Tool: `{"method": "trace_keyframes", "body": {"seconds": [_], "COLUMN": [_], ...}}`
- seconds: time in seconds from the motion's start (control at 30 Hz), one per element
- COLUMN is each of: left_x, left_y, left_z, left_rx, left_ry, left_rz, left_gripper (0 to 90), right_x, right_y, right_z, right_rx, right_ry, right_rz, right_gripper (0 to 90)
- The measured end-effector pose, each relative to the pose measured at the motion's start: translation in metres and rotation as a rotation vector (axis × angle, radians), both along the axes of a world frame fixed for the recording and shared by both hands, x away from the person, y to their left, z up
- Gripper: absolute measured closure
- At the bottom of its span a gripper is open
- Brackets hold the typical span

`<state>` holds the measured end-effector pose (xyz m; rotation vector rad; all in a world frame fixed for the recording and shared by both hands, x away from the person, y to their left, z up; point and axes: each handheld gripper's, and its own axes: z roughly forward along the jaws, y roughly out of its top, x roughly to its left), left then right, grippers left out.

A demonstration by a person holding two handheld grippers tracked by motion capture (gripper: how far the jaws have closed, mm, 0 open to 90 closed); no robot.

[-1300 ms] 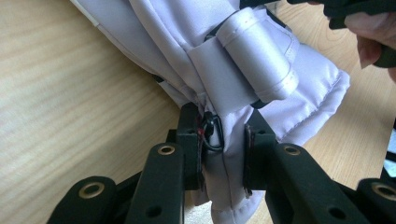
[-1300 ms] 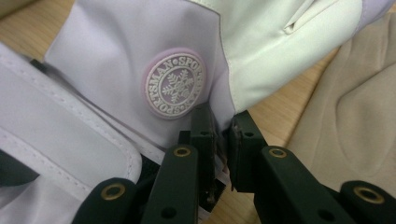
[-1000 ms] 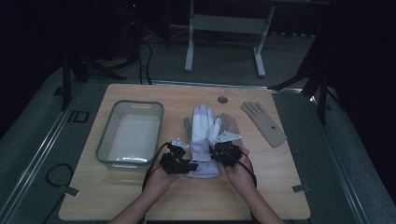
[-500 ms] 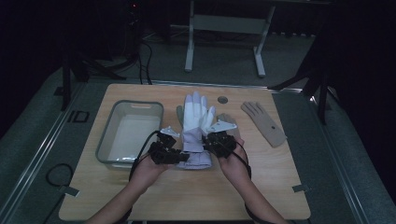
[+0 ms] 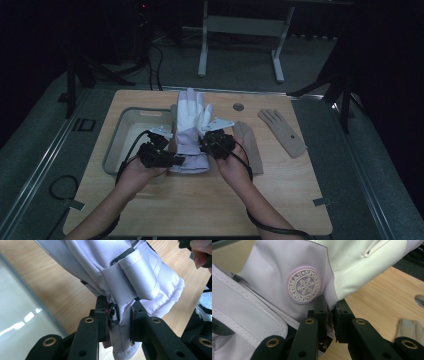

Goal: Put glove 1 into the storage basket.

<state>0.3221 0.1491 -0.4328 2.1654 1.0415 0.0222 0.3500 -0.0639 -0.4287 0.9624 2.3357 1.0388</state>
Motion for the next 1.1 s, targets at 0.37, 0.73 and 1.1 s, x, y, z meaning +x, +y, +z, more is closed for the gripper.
{"method": "trace_keyframes", "body": {"seconds": [0.37,0.73,1.1], "left_x": [-0.001,0.001,0.014], "left_y": [0.041,0.097,0.127], "left_z": [0.013,0.018,-0.005], "left_rx": [0.041,0.100,0.122], "left_ry": [-0.001,0.028,0.094], "left_rz": [0.027,0.059,0.076], "left_gripper": [73.8,73.8,73.8], "right_x": [0.005,0.015,0.028], "right_y": [0.042,0.099,0.137], "right_z": [0.007,0.004,-0.018], "right_rx": [0.026,0.075,0.064], "right_ry": [0.004,0.038,0.100], "right_rz": [0.030,0.073,0.080], "right_gripper": [82.1,82.2,82.2]}}
